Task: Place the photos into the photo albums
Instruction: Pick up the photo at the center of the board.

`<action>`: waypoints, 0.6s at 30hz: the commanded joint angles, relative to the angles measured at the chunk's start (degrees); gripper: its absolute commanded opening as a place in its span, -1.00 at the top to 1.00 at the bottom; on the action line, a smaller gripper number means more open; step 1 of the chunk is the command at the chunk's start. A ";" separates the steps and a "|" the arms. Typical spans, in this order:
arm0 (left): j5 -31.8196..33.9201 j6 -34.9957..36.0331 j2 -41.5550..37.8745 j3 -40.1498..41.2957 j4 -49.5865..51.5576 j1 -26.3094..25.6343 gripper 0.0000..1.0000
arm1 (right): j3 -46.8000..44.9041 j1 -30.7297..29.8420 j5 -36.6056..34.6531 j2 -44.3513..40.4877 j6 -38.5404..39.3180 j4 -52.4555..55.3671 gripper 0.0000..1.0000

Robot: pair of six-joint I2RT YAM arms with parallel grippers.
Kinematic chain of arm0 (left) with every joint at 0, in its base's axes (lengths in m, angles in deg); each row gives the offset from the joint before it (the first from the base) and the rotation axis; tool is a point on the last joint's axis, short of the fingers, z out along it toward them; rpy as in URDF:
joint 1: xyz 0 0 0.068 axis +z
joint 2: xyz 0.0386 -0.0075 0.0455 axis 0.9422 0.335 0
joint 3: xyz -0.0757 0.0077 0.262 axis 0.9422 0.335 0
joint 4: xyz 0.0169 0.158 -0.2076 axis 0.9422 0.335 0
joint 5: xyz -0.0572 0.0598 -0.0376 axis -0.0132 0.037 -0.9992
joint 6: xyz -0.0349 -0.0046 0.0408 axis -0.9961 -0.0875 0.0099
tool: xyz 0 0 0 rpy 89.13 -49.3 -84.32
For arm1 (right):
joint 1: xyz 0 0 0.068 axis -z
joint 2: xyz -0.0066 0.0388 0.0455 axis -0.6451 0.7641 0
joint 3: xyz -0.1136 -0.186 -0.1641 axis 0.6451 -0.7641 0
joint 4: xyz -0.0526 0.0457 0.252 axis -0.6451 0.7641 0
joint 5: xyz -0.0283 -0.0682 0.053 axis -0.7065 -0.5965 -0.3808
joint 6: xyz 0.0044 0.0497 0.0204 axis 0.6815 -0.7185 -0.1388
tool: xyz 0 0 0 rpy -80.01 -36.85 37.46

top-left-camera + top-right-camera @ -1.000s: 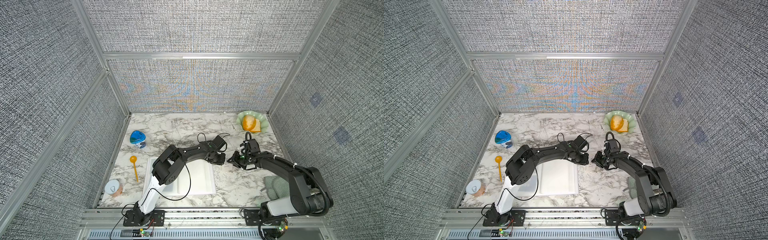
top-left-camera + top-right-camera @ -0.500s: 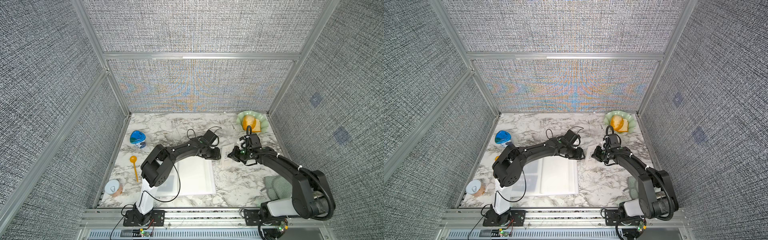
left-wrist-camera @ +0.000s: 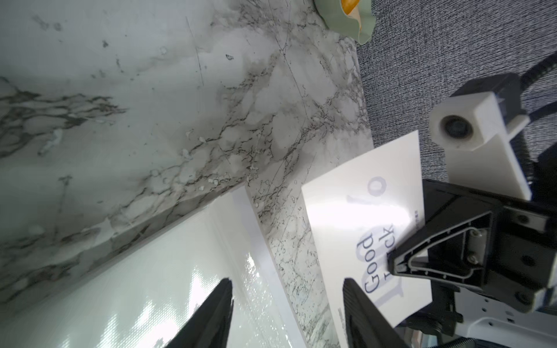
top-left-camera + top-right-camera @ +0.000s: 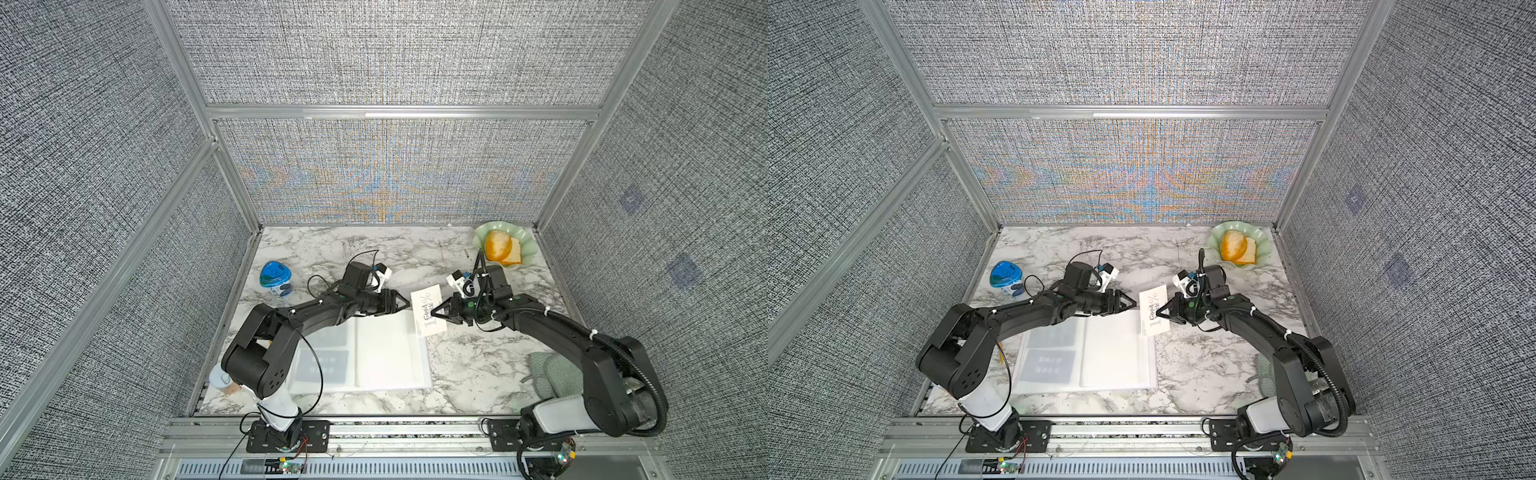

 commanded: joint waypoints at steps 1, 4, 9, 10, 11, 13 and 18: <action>-9.97 -6.57 -1.63 3.41 -17.69 1.55 -0.20 | 0.02 -1.30 3.48 1.13 -1.07 -4.08 1.00; -11.78 -6.23 -1.94 3.45 -18.17 1.64 -0.20 | -0.51 -2.41 5.06 2.39 -2.59 -7.42 1.00; -13.33 -6.25 -0.92 3.10 -18.79 1.70 -0.15 | -0.54 -5.29 7.90 4.15 -4.67 -12.66 1.00; -13.47 -6.35 -0.51 3.08 -18.81 1.85 -0.13 | -0.47 -5.89 8.17 4.31 -4.85 -13.26 1.00; -13.58 -6.43 -0.15 3.02 -18.87 1.85 -0.12 | -0.40 -6.27 8.29 4.43 -4.82 -13.43 1.00; -13.87 -7.06 0.46 3.10 -19.64 1.94 -0.08 | -0.35 -6.77 8.44 4.62 -4.95 -13.92 1.00; -14.03 -7.13 -0.02 3.77 -19.51 3.06 -0.04 | -0.23 -5.65 5.78 4.36 -3.47 -10.05 1.00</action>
